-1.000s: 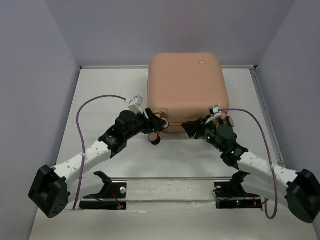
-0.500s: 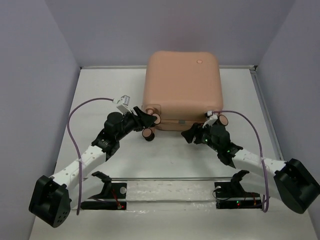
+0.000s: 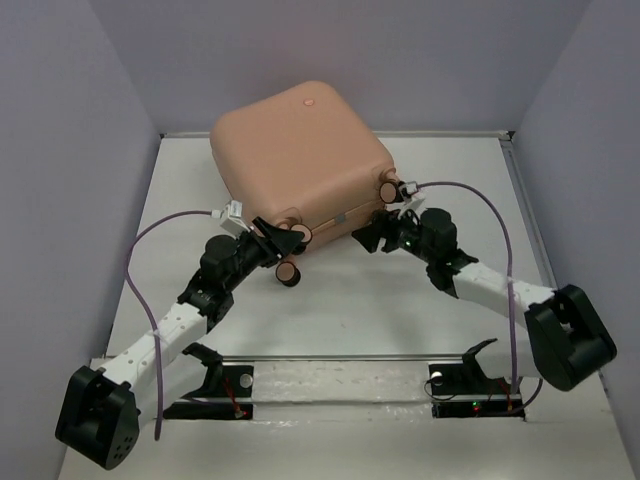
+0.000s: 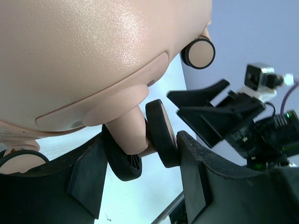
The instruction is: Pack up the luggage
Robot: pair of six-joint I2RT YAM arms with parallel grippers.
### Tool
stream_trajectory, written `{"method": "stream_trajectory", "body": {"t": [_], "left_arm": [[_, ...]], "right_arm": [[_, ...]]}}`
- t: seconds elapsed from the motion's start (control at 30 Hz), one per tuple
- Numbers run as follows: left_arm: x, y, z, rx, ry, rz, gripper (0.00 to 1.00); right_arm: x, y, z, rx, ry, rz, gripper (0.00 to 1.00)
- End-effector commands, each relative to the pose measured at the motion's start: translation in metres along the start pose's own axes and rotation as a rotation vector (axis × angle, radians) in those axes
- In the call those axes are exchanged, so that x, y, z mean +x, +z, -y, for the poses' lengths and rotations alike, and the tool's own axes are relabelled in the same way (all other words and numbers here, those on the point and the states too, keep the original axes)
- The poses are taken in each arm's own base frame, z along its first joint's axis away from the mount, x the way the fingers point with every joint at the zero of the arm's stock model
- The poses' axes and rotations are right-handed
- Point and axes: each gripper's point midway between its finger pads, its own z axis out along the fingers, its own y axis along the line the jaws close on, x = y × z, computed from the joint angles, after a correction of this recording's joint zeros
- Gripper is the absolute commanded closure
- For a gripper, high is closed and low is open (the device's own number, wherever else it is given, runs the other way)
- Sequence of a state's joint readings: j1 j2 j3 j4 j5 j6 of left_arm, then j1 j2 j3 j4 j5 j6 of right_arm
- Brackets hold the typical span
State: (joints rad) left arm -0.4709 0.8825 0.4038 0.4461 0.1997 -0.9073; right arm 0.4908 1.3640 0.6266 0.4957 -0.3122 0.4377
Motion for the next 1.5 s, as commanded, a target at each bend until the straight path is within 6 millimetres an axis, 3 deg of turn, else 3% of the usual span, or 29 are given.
{"method": "stream_trajectory", "body": {"t": [0.0,0.07,0.13,0.17,0.2,0.23,0.27,0.33,0.5,0.67,0.8,1.03,1.33,1.47], "left_arm": [[-0.012,0.001,0.033,0.132,0.145,0.023,0.94],[-0.018,0.002,0.04,0.141,0.138,0.039,0.94],[-0.025,0.001,0.048,0.155,0.137,0.061,0.94],[-0.028,-0.001,0.053,0.167,0.135,0.07,0.94],[-0.03,-0.002,0.054,0.171,0.134,0.073,0.94],[-0.031,-0.004,0.057,0.177,0.134,0.075,0.94],[-0.032,-0.005,0.06,0.181,0.136,0.074,0.94],[-0.031,-0.008,0.06,0.181,0.136,0.072,0.94],[-0.024,-0.011,0.052,0.166,0.133,0.051,0.94],[-0.018,-0.012,0.045,0.153,0.147,0.032,0.94],[-0.017,-0.013,0.043,0.146,0.158,0.027,0.94],[-0.02,-0.013,0.044,0.14,0.169,0.033,0.94],[-0.017,-0.011,0.038,0.122,0.165,0.022,0.94],[-0.017,-0.012,0.036,0.115,0.16,0.031,0.94]], "right_arm": [[0.003,-0.04,0.025,0.1,0.013,0.125,0.38],[0.0,-0.047,0.042,0.154,0.035,0.189,0.49],[0.003,-0.054,0.08,0.213,0.088,0.208,0.58],[-0.005,-0.053,0.088,0.19,0.102,0.253,0.6],[-0.019,-0.058,0.089,0.166,0.089,0.305,0.61],[-0.014,-0.057,0.093,0.123,0.091,0.282,0.6],[-0.036,-0.061,0.099,0.108,0.044,0.354,0.57],[-0.033,-0.053,0.111,0.101,0.032,0.323,0.49],[-0.058,-0.039,0.115,0.063,-0.08,0.399,0.43],[-0.067,-0.029,0.111,-0.002,-0.148,0.434,0.43],[-0.066,-0.013,0.114,-0.06,-0.172,0.414,0.44],[-0.074,-0.001,0.111,-0.126,-0.203,0.422,0.45],[-0.091,0.011,0.098,-0.219,-0.211,0.454,0.44],[-0.089,0.016,0.089,-0.273,-0.183,0.449,0.45]]}}
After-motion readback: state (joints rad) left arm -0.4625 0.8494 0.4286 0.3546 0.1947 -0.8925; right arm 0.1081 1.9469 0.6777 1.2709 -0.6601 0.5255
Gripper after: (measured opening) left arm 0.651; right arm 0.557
